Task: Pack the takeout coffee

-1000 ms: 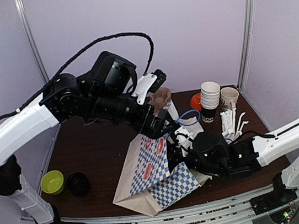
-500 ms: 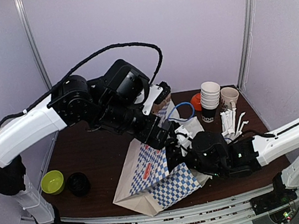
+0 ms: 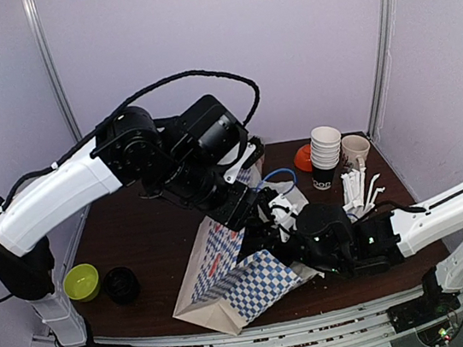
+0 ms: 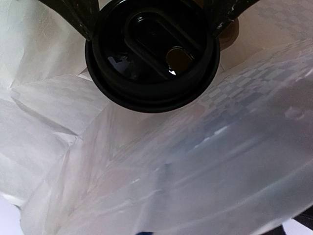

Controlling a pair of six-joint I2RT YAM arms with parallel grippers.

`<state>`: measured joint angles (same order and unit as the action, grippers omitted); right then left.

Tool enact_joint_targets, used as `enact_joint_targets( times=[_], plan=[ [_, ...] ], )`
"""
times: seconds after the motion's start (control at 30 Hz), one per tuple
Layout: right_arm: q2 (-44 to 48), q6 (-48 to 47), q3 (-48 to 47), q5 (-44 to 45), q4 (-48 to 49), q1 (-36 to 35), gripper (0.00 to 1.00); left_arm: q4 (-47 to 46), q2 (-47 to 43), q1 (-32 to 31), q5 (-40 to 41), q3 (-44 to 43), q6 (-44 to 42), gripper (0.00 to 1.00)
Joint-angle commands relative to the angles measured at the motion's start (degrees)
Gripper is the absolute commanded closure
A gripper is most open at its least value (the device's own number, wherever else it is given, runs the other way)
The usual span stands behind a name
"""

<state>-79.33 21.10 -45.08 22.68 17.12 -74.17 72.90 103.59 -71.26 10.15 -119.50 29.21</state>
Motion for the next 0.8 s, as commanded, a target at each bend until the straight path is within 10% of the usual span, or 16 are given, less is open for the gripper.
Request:
enact_joint_targets(
  times=[0.0, 0.13, 0.37, 0.77],
  plan=[
    [0.29, 0.71, -1.34, 0.36, -0.34, -0.12, 0.53, 3.86, 0.16, -0.19, 1.66, -2.05, 0.66, 0.45],
    [0.40, 0.61, -1.50, 0.27, -0.54, -0.18, 0.53, 4.26, 0.49, -0.19, 1.63, -2.15, 0.36, 0.51],
    [0.23, 0.71, -1.56, 0.03, -0.60, -0.17, 0.53, 4.35, -1.00, -0.19, 4.40, 0.70, 0.44, 0.28],
    [0.01, 0.61, -2.18, -0.45, -0.76, -0.13, 0.53, 4.35, -1.93, 0.20, 4.96, 2.43, -0.30, 0.75]
  ],
)
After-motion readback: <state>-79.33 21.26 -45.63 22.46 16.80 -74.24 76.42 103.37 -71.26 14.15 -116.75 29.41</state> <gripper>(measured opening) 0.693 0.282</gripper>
